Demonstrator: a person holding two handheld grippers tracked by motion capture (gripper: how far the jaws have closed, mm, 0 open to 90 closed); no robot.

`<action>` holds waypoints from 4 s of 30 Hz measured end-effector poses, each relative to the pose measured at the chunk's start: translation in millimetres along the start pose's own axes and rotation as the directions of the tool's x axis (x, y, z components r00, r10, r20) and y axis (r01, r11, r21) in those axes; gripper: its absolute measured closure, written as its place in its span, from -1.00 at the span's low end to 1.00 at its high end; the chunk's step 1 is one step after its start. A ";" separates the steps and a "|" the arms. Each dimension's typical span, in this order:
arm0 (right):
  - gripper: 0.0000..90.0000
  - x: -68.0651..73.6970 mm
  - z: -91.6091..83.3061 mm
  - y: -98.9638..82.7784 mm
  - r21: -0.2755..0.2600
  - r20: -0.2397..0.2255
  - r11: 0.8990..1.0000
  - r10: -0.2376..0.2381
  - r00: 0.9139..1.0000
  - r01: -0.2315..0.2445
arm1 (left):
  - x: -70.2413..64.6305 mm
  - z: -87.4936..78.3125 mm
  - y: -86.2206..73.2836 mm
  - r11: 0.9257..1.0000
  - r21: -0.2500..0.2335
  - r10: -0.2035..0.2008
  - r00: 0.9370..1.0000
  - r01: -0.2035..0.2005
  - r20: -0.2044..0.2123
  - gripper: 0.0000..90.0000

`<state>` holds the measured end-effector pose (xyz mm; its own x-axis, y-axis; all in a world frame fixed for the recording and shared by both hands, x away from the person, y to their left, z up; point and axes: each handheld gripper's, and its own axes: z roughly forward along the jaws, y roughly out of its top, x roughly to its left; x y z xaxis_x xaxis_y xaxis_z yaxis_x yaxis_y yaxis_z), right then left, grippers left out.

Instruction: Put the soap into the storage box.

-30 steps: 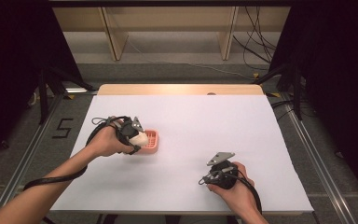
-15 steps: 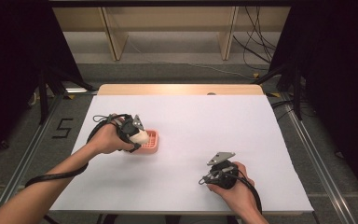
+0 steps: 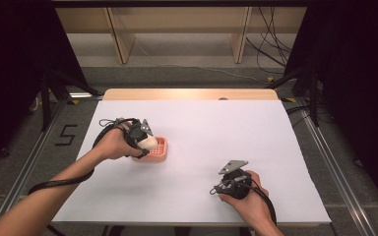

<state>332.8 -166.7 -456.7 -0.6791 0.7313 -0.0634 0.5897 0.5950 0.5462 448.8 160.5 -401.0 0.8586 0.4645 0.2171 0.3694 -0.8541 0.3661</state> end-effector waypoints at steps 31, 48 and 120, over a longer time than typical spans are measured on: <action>-0.07 -2.3 0.2 0.4 -0.020 -0.008 0.999 -0.036 0.999 0.036 | 7.4 10.7 8.9 0.997 0.023 0.078 0.997 -0.078 0.003 0.10; -0.07 -0.6 -0.3 0.2 -0.010 0.001 1.000 -0.001 1.000 0.001 | 12.9 29.1 11.2 0.996 0.060 0.069 0.998 -0.070 0.013 0.10; -0.08 -1.6 1.1 0.0 -0.014 -0.007 0.999 -0.033 0.999 0.033 | 7.6 -2.8 -23.2 0.987 -0.035 -0.157 0.987 0.158 0.014 -0.25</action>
<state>334.3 -167.4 -457.6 -0.7010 0.7092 -0.0754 0.5611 0.6137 0.5555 445.8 184.5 -405.4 0.7945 0.5898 0.1442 0.4878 -0.7615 0.4269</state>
